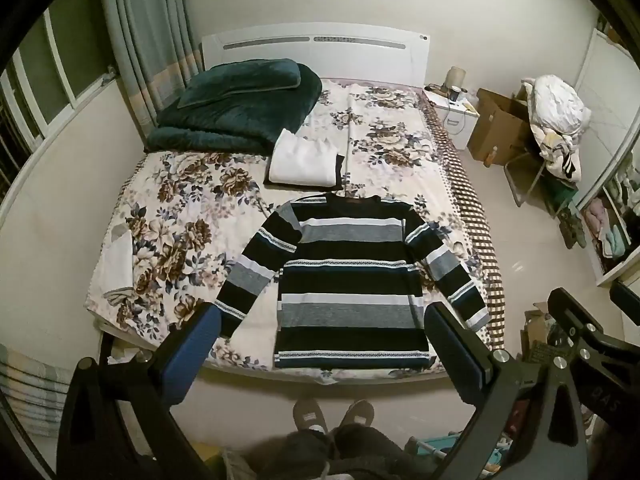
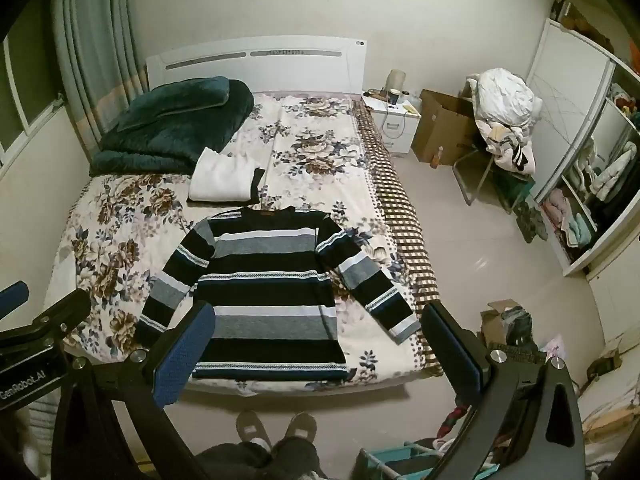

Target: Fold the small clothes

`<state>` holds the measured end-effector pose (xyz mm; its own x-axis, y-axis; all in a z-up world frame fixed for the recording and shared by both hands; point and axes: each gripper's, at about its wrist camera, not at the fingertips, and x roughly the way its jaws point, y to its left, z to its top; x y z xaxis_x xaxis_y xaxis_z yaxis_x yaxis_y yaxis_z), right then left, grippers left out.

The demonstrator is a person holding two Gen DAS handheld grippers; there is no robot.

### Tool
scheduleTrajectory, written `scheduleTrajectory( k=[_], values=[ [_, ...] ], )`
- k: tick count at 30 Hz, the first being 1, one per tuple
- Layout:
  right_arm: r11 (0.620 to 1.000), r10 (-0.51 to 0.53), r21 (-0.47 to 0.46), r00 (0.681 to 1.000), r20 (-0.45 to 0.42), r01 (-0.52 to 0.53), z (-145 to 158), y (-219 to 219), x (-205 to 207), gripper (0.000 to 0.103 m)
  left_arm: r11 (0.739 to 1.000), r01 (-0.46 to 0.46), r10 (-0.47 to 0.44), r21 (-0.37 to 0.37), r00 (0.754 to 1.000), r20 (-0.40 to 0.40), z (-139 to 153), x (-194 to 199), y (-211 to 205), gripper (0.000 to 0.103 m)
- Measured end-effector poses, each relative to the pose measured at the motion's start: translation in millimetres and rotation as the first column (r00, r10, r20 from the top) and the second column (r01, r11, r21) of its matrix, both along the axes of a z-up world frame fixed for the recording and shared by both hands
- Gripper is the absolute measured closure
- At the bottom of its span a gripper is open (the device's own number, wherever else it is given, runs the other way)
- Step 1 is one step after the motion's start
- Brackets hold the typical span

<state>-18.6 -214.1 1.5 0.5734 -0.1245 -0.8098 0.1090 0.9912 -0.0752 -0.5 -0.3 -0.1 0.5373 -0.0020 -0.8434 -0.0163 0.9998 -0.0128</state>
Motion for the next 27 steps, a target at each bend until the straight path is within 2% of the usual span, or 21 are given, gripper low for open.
scheduleTrajectory(
  k=[27],
  values=[
    [1.000,-0.001,-0.003,1.000,0.004,0.001,1.3,1.1,1.5,0.000,1.000,0.001,-0.001,-0.007,1.000,0.003,0.0,-0.2,0.6,0.000]
  ],
)
